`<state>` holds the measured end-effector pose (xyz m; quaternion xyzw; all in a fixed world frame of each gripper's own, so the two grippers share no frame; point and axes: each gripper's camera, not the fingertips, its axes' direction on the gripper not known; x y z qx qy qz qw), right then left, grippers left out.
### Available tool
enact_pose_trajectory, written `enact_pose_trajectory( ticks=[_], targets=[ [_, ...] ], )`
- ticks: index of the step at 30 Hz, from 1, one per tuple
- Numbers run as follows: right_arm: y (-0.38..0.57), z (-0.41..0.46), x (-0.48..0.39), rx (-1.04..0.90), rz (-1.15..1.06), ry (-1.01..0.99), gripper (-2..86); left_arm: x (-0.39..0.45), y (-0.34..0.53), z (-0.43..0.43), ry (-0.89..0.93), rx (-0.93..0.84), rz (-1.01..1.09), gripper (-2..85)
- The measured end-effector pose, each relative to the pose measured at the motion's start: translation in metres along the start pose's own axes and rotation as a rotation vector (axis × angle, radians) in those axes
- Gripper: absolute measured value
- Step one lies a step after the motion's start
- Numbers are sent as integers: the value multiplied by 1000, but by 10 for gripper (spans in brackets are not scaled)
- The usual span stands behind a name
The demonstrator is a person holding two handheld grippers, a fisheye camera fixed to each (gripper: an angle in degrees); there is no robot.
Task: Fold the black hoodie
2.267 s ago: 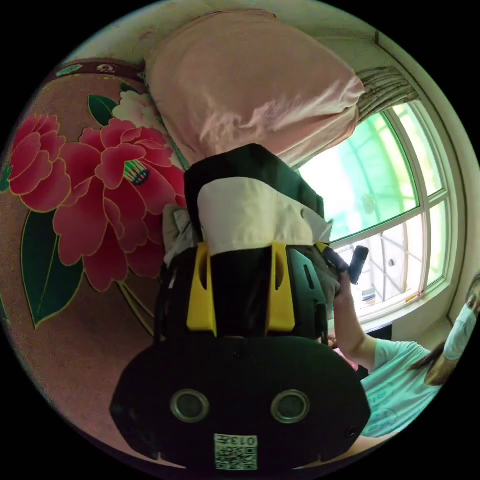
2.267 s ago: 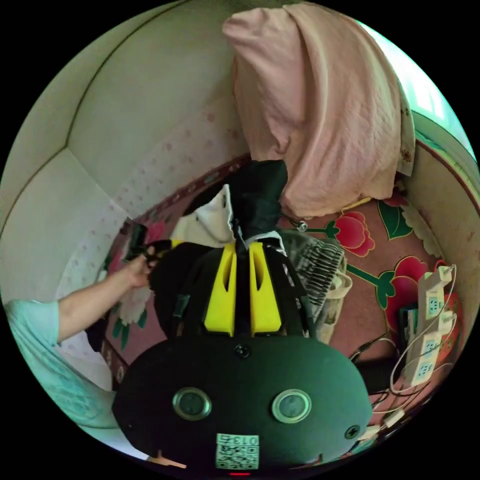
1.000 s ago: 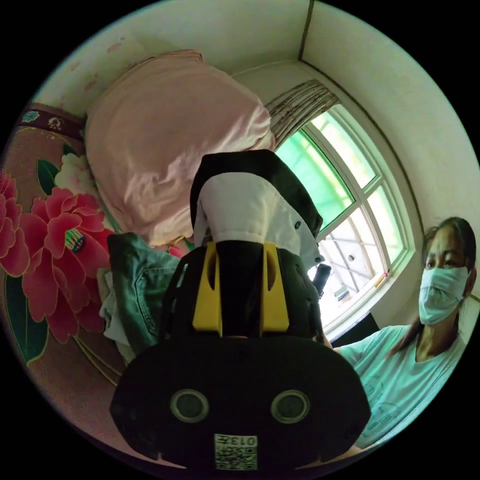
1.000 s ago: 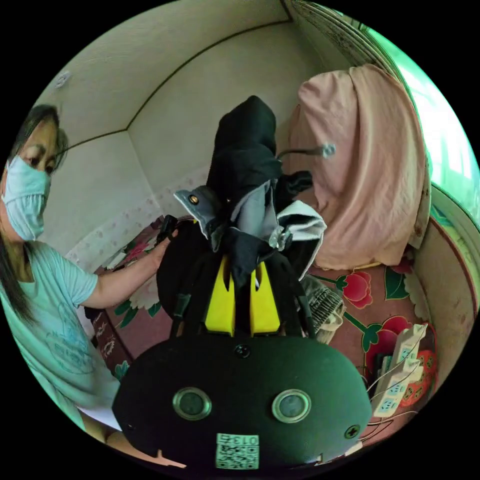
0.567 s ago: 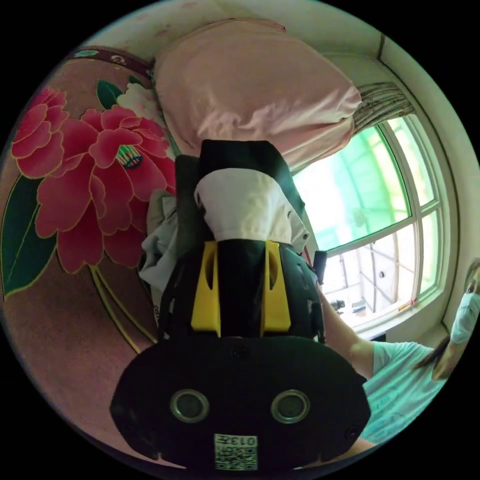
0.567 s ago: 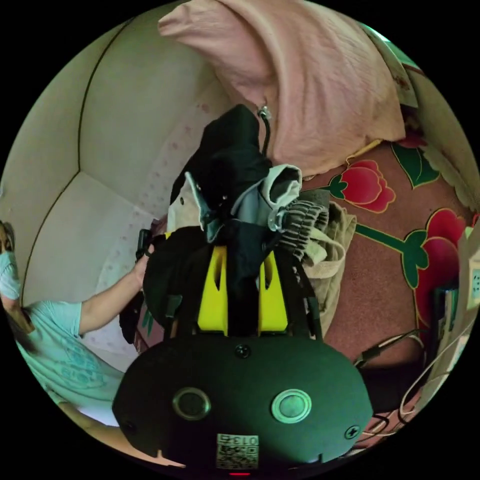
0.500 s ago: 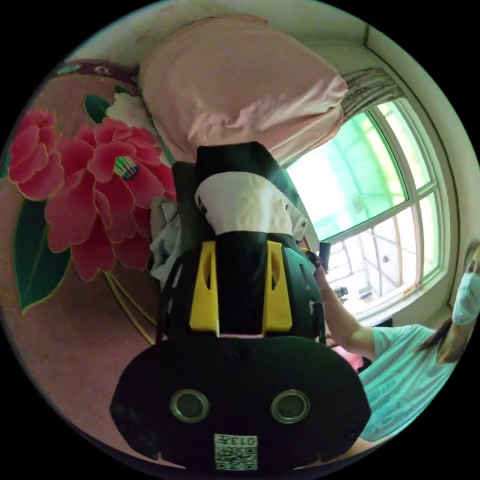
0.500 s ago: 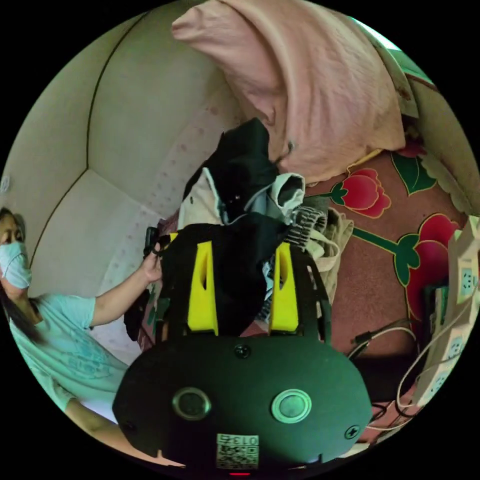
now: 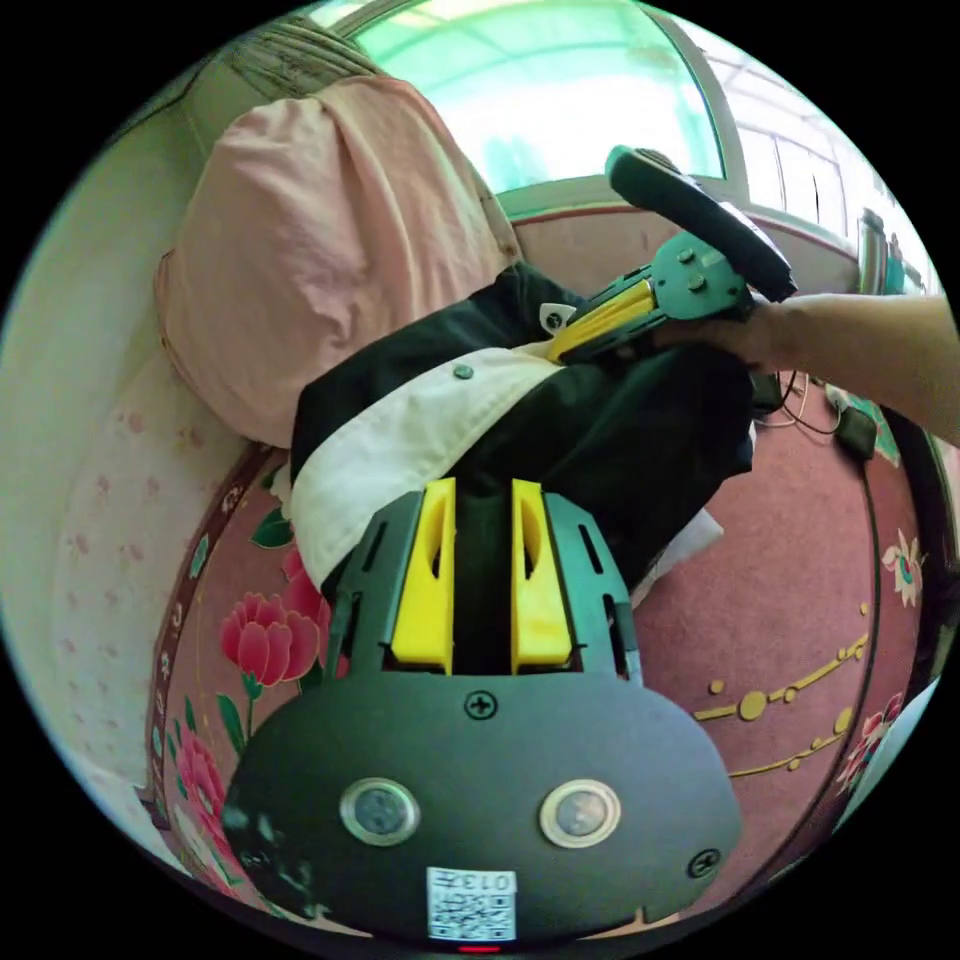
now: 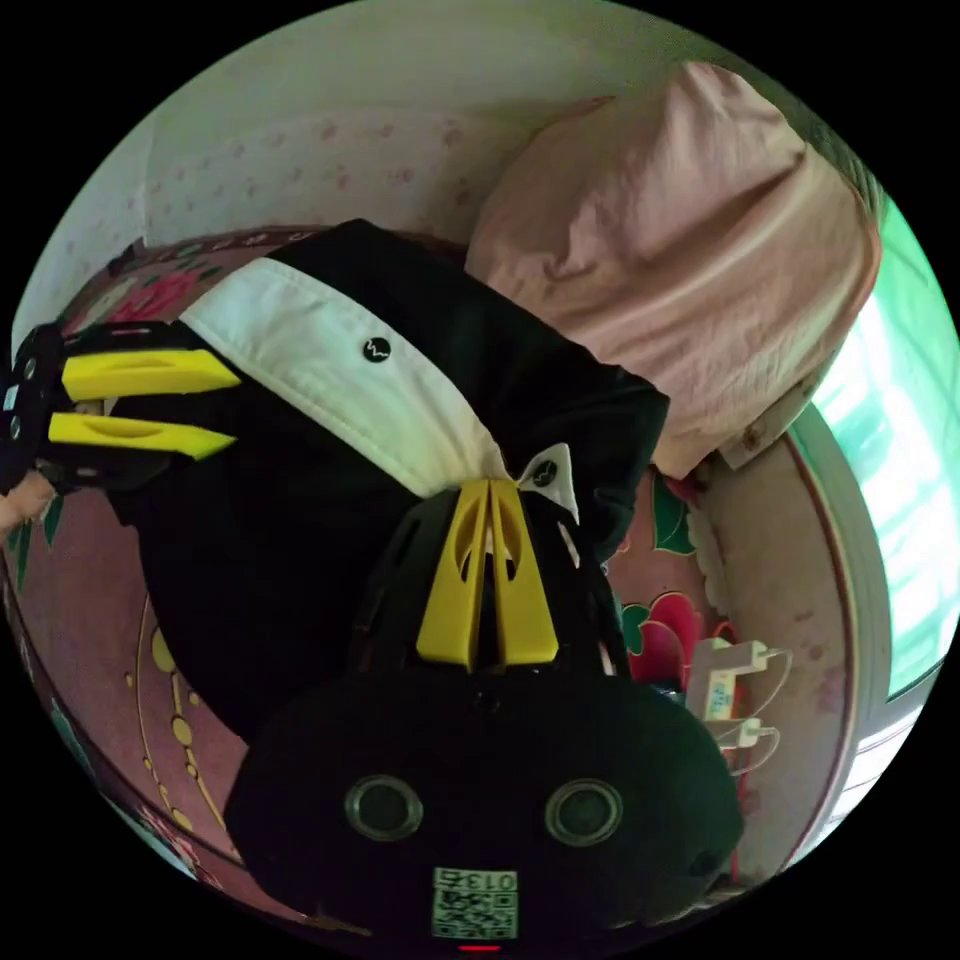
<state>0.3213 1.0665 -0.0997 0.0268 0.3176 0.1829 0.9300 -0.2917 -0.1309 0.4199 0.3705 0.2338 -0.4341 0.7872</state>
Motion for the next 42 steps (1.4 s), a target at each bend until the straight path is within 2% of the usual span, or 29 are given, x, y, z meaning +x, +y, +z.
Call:
enact_pose_trajectory(
  ticks=[3, 6, 9, 12, 14, 16, 18, 20, 23, 26, 30, 34, 37, 40, 42],
  targets=[
    [3, 0, -18, 17, 83, -67, 1, 20, 7, -13, -2, -53, -9, 82],
    [-16, -13, -48, -42, 42, -26, 1, 3, 18, -23, 155, -105, -171, 69],
    [-34, -39, -69, -55, 43, -32, 0, -9, 39, -62, 267, -68, -182, 31],
    [-31, -120, -67, 147, 212, -13, 1, -27, 85, -139, 382, -4, -212, 7],
    [-4, -208, -86, 383, 271, 64, 3, -32, 163, -220, 384, 124, -304, 4],
    [20, -258, -117, 455, 230, 109, 4, -25, 242, -273, 375, 157, -460, 3],
    [42, -293, -158, 457, 181, 71, 2, -6, 330, -317, 387, 111, -650, 0],
    [63, -319, -225, 371, 99, 13, 0, 38, 446, -374, 396, 32, -918, -2],
    [75, -338, -324, 279, 5, -51, -2, 105, 562, -452, 309, -130, -1116, -3],
    [59, -364, -421, 257, -78, -151, -2, 154, 649, -533, 233, -173, -1262, -4],
    [18, -412, -535, 354, -226, -364, -2, 184, 723, -616, 146, -165, -1296, -5],
    [-26, -474, -670, 456, -453, -599, -1, 203, 794, -706, 53, -227, -1184, -5],
    [-50, -504, -761, 412, -495, -735, 0, 222, 865, -778, -9, -225, -1216, -4],
    [-68, -519, -849, 309, -439, -892, 1, 245, 953, -855, -63, -173, -1335, -4],
    [-78, -519, -901, 223, -394, -984, 3, 259, 1003, -897, -86, -198, -1384, -3]
  ],
)
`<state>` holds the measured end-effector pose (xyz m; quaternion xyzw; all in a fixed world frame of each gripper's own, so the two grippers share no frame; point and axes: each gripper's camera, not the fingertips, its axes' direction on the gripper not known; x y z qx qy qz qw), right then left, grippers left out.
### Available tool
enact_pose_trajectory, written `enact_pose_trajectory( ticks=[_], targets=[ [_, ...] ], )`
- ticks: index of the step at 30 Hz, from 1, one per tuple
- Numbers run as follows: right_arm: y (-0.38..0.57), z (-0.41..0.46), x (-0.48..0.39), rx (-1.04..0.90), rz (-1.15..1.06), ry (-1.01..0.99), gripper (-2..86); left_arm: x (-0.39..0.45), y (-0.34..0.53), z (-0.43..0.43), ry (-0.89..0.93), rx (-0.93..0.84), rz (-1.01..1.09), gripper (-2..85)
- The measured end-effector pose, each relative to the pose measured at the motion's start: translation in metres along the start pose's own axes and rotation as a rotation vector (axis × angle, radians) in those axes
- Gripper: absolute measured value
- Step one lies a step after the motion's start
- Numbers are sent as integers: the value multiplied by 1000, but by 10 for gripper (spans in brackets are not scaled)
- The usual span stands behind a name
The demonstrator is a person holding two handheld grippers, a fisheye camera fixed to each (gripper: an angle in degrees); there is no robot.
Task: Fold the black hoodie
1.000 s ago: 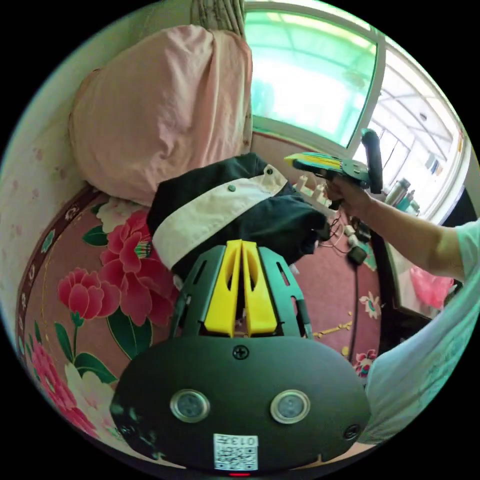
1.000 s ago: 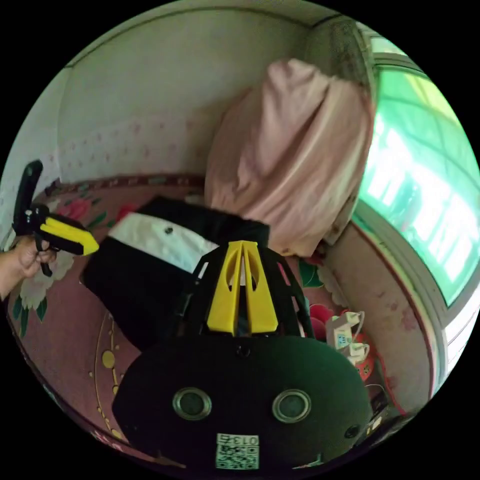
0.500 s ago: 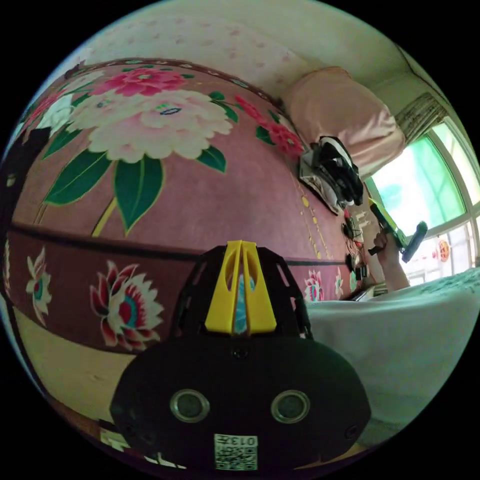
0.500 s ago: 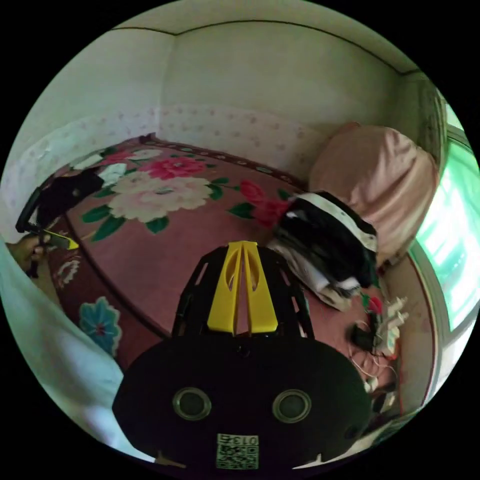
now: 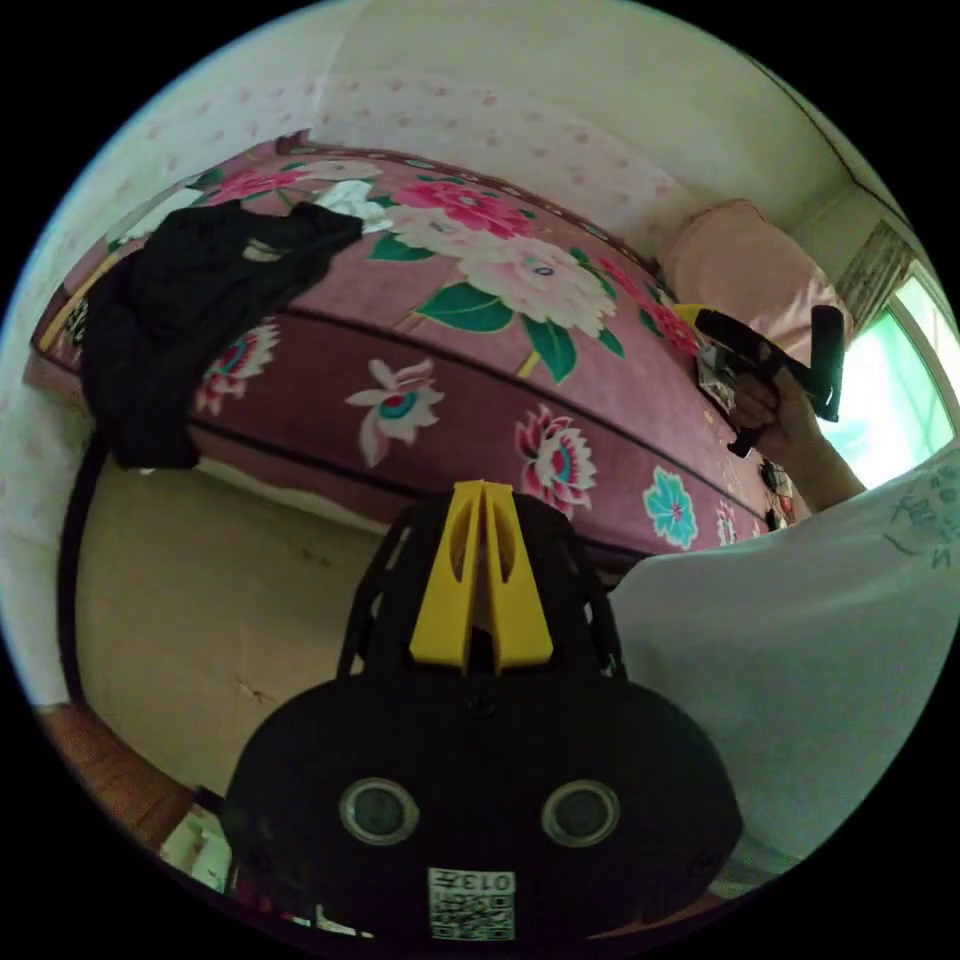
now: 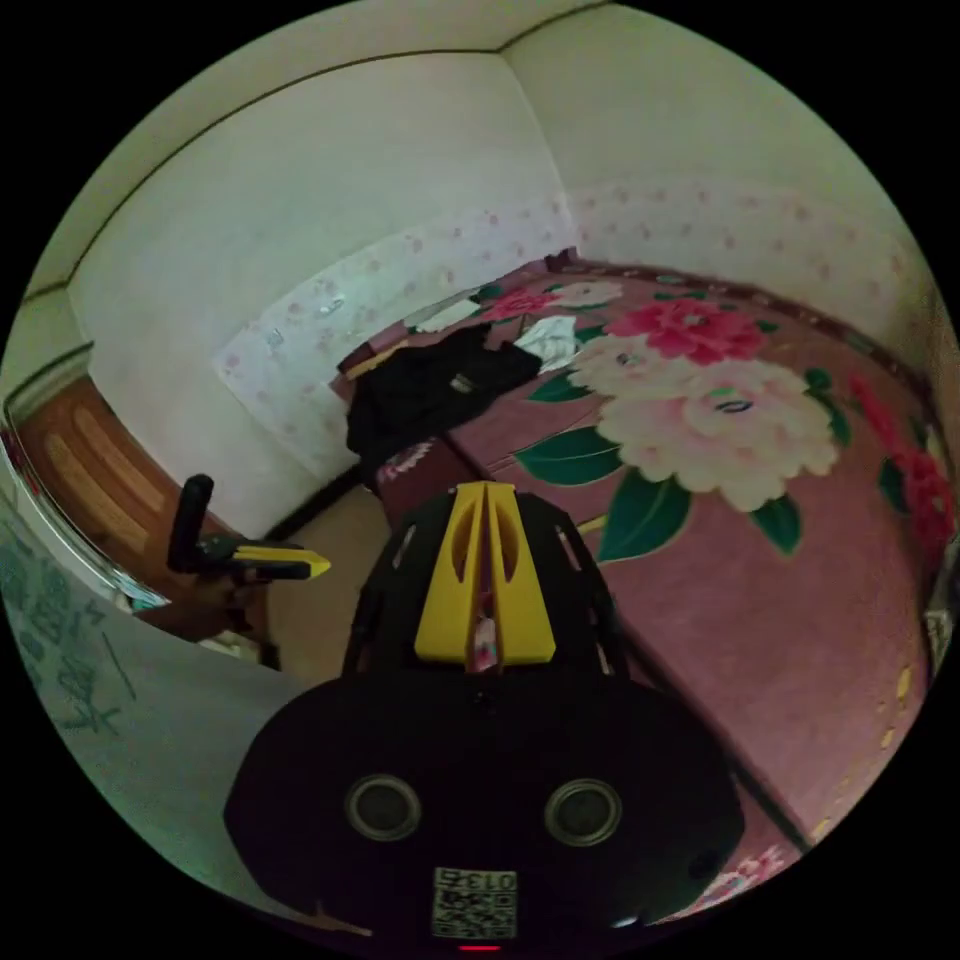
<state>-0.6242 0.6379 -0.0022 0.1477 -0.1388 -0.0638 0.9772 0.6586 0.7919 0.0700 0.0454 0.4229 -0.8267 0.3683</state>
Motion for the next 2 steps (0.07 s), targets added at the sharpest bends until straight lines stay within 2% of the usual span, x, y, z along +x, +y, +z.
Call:
enact_pose_trajectory(
  ticks=[2],
  targets=[
    [-28, 53, -25, -47, 99, -169, 8, -60, 29, -52, -71, 34, -56, -1]
  ],
)
